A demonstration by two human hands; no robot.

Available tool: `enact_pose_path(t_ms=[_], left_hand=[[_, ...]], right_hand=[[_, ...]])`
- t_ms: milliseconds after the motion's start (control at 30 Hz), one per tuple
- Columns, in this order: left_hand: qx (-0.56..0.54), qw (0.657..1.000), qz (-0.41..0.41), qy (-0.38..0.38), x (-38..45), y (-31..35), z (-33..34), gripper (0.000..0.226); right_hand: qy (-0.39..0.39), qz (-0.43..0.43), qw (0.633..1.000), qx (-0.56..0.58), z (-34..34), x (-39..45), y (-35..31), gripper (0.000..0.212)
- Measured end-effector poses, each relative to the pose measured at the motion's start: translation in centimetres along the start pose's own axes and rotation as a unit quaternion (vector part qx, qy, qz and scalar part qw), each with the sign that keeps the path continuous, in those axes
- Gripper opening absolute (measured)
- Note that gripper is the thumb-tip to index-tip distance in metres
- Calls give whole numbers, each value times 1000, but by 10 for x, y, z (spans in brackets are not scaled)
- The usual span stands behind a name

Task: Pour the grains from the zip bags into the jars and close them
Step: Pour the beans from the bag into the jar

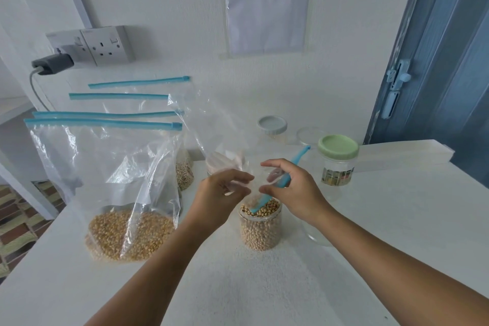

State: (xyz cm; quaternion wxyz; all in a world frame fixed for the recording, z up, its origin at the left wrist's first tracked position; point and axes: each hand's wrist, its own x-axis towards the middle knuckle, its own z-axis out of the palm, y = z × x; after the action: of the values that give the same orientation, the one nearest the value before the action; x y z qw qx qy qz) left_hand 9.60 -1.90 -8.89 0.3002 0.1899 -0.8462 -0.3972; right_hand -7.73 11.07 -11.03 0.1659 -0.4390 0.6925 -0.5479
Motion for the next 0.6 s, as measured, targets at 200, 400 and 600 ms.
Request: enact_pose_path(t_ms=[200, 400, 600], left_hand=[[47, 998, 32, 34, 2, 0, 5, 20], [42, 998, 31, 17, -1, -2, 5, 24], [50, 997, 42, 32, 1, -1, 6, 21]], right_hand=[[-13, -13, 1000, 25, 2, 1, -1, 42], [-24, -9, 999, 36, -3, 0, 0, 41], [4, -9, 1000, 15, 2, -5, 1, 43]])
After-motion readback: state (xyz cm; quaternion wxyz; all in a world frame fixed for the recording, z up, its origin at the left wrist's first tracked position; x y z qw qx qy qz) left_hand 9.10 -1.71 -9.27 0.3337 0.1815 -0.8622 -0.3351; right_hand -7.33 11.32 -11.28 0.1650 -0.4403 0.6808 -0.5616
